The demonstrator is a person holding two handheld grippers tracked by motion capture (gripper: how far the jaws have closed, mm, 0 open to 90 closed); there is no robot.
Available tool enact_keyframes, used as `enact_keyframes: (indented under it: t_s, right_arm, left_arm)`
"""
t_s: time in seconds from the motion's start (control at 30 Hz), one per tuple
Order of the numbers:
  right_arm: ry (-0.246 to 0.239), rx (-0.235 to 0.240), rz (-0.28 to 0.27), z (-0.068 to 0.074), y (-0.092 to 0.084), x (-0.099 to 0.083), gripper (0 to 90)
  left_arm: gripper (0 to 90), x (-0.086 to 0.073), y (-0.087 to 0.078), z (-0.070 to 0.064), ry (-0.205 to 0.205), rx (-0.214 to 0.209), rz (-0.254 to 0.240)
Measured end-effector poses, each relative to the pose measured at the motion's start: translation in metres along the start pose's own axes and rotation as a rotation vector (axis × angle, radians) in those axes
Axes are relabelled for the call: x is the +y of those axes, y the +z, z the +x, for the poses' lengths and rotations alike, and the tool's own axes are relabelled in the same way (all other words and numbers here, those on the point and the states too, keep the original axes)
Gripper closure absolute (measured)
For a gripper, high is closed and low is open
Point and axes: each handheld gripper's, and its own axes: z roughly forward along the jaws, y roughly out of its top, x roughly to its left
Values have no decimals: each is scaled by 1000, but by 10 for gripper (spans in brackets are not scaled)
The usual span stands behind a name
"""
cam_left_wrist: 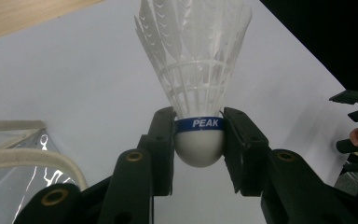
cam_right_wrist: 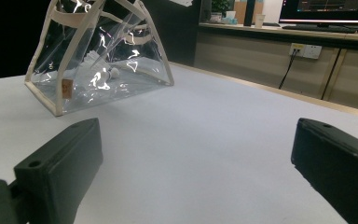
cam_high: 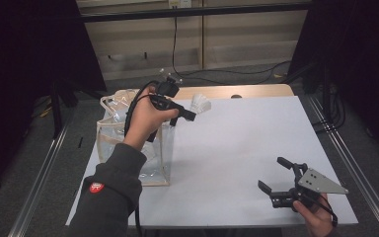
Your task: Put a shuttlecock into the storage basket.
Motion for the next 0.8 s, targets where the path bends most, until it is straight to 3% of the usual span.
enact_keyframes:
  t_s: [0.8]
  right_arm:
    - [-2,-1,2,0,-1,0,20]
  left_arm:
    - [654,-2,-14,9,-11,20,-9]
